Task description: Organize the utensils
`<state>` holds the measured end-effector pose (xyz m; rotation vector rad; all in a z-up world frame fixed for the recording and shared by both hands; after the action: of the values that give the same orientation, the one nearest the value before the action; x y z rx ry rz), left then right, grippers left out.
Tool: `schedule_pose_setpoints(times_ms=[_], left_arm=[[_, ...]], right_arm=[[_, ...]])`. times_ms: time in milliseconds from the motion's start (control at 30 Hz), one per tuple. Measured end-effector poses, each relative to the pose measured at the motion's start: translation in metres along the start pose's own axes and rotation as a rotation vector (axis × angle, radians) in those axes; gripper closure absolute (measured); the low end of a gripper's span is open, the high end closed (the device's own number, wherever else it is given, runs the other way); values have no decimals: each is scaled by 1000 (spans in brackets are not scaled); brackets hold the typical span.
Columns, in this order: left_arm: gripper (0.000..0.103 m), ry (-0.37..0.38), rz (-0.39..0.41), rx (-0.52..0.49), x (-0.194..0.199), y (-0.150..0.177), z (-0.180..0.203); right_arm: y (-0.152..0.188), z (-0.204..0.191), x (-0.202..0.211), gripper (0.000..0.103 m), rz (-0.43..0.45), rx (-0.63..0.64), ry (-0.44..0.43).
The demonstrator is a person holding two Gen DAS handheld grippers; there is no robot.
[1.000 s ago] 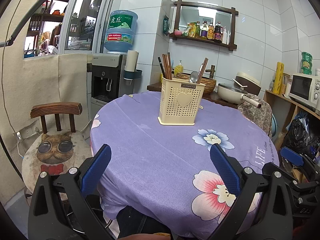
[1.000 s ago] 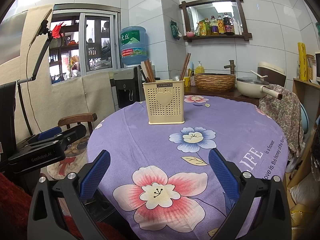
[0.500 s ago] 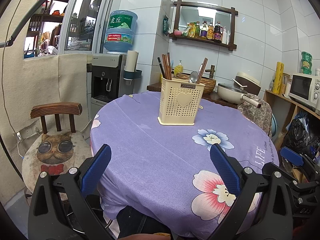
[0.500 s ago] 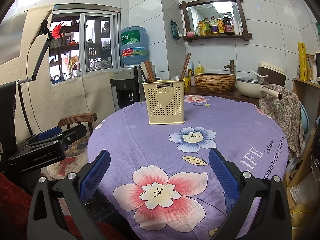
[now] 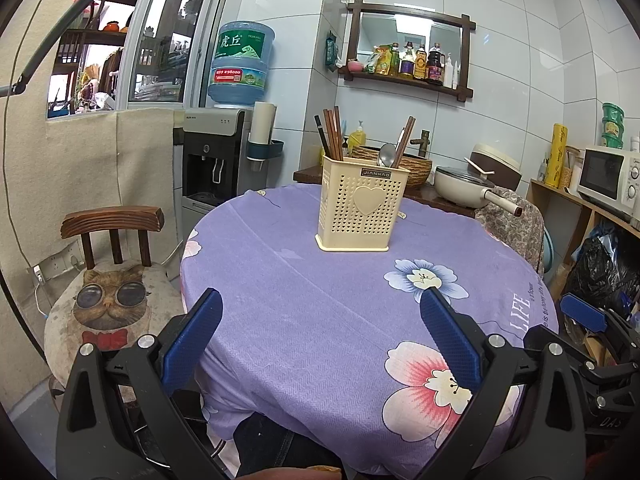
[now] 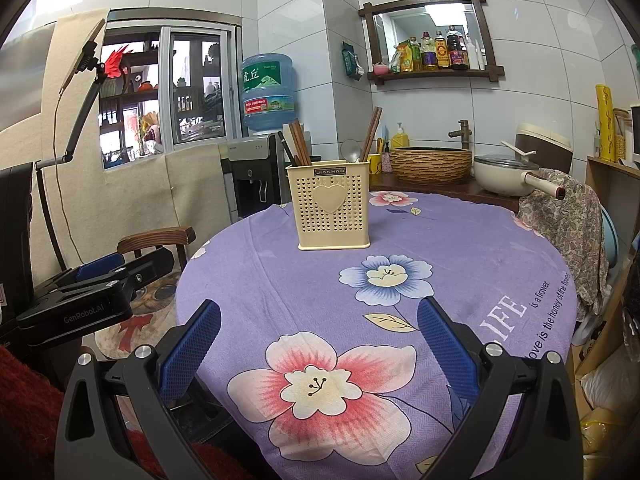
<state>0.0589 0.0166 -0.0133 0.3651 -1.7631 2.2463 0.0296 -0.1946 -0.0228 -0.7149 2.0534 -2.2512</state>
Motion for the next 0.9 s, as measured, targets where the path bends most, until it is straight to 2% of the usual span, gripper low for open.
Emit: schedule_pose_setpoints(times_ms=[900], left_arm=[[6, 4, 1, 0, -1, 1, -1]], right_arm=[[-1, 0, 0, 6, -3, 0, 0]])
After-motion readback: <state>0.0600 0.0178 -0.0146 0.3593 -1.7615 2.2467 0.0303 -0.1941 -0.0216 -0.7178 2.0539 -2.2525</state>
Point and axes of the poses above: each gripper's, at about its wrist camera, not at the fingertips, and x roughly against the way its jaws point, z to its right, y to its underside, the point moved 3 cm from there along -x, roughly the way its jaws point, and after that the axes turned 7 degrees about x, right-handed, at the moved point
